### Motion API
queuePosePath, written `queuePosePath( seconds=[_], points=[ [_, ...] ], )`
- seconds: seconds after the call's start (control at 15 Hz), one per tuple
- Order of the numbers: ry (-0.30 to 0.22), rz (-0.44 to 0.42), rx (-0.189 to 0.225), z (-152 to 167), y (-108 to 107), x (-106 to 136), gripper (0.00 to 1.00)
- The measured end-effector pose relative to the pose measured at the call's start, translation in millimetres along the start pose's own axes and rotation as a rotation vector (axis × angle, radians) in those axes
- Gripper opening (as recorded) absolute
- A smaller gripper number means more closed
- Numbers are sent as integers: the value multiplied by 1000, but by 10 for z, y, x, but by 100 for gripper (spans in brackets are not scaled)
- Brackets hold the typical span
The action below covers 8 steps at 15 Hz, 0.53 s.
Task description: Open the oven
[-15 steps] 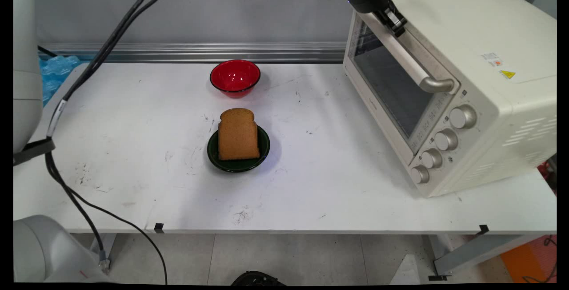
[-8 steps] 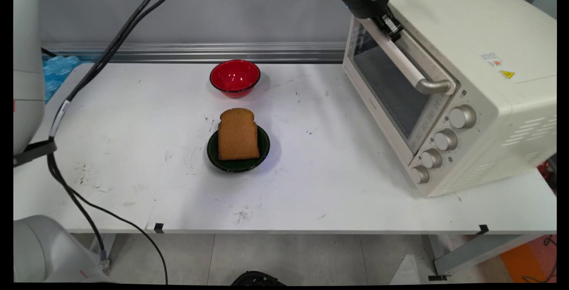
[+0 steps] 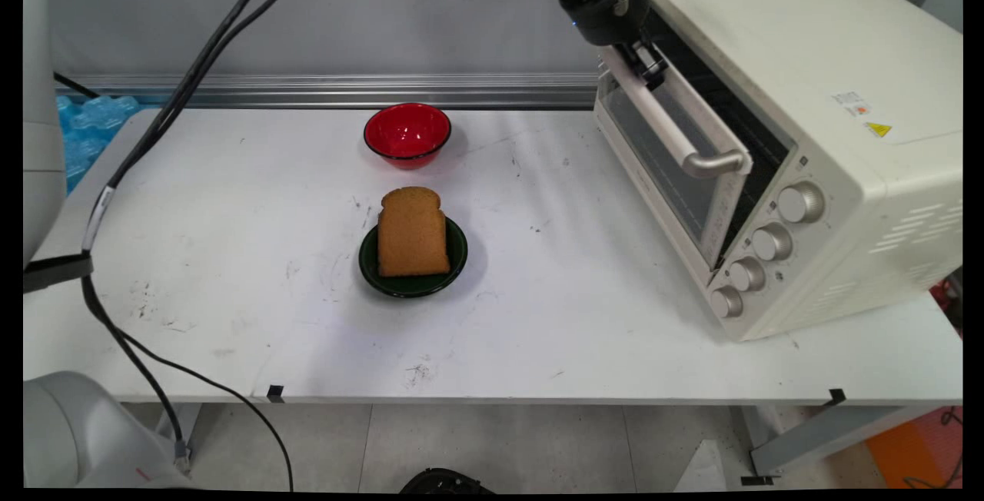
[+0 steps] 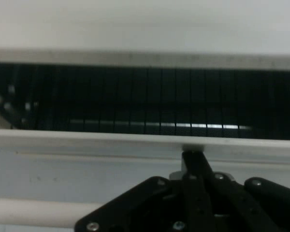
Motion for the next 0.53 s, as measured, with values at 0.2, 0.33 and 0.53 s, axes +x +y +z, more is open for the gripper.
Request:
queuePosePath(
  seconds=[0.2,0.33,0.53],
  points=[
    [-35,5,-6,-32,6,-85,0],
    [-51,7,-6,-51,5,-132,0],
    [-80,9,-7,-76,-3,-238,0]
  ],
)
